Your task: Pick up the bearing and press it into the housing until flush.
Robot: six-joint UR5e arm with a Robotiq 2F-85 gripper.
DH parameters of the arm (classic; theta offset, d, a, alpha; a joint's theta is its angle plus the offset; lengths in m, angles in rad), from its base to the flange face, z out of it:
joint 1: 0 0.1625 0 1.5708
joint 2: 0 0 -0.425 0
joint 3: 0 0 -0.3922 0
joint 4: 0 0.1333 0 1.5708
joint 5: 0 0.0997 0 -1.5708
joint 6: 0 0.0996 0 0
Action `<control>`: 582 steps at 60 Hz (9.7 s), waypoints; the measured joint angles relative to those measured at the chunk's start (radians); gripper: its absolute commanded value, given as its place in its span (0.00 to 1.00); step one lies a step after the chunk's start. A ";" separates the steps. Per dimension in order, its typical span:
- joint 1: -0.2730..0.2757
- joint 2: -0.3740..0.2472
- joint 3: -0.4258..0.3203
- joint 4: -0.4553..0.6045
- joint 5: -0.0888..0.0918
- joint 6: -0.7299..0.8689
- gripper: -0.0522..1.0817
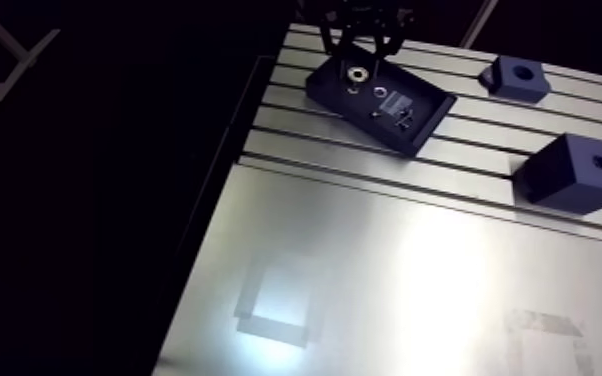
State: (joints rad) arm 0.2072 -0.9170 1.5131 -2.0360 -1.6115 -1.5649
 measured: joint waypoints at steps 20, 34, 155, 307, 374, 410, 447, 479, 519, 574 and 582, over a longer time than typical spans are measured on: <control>0.004 0.002 0.000 0.000 0.000 0.001 0.46; 0.004 0.003 0.000 0.000 0.000 0.001 0.48; 0.006 0.002 -0.001 0.001 -0.003 -0.001 0.52; -0.351 -0.168 -0.091 0.143 -0.029 -0.169 0.59; -0.420 -0.049 -0.112 0.088 -0.040 -0.168 0.59; -0.417 -0.028 -0.070 0.040 -0.034 -0.166 0.59; -0.409 -0.016 -0.057 0.035 -0.036 -0.166 0.59; -0.408 -0.012 -0.042 0.015 -0.038 -0.167 0.59; -0.408 -0.006 -0.043 0.015 -0.039 -0.168 0.59; -0.408 0.001 -0.046 0.015 -0.040 -0.168 0.59; -0.408 0.002 -0.045 0.015 -0.040 -0.167 0.59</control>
State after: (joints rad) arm -0.2010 -0.9145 1.4679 -2.0212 -1.6513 -1.7324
